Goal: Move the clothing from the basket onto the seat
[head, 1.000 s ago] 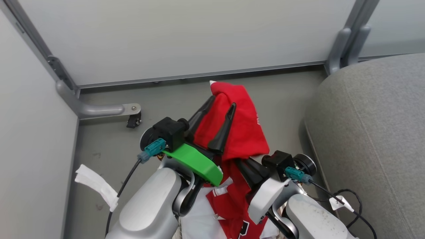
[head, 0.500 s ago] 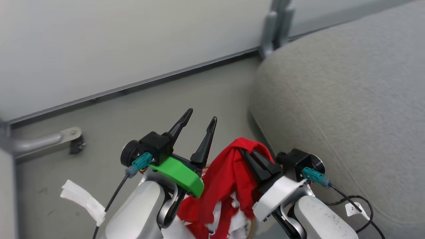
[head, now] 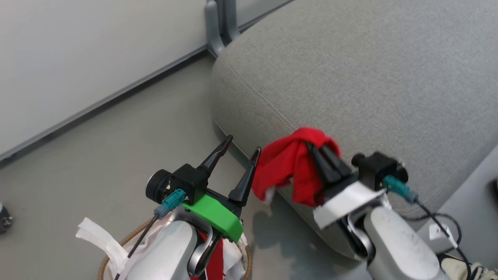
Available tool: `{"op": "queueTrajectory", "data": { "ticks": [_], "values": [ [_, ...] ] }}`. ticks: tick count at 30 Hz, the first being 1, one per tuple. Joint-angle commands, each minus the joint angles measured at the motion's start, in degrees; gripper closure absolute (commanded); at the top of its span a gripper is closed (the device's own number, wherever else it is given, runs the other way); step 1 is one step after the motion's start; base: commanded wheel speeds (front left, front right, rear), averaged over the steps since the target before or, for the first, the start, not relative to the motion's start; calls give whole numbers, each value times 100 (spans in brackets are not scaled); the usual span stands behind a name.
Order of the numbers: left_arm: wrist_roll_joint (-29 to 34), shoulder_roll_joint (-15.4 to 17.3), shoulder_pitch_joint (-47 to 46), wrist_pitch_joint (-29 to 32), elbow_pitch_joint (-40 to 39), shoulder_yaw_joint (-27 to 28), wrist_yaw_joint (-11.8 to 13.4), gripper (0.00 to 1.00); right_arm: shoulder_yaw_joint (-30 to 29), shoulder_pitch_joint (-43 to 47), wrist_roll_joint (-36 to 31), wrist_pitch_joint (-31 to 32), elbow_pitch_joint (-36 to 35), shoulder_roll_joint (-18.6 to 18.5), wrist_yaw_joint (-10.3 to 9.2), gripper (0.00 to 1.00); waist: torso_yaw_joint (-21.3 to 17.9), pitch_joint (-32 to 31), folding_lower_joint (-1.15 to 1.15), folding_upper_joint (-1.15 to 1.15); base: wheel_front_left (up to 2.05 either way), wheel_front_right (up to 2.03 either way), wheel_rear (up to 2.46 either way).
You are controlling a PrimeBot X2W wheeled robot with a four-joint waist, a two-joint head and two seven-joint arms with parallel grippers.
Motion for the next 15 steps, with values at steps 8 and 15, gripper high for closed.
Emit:
{"op": "queueTrajectory", "data": {
  "ticks": [8,15],
  "values": [
    [169,414,91,5,-278,-77,-14,0,-359,-1567,-415,-26,48,-340,-5,100,-162,1082,0,0,0,0,0],
    [232,855,-243,5,-517,-146,-14,0,-832,-2980,-801,-26,329,-1006,-5,100,214,1901,0,0,0,0,0]
  ]
}}
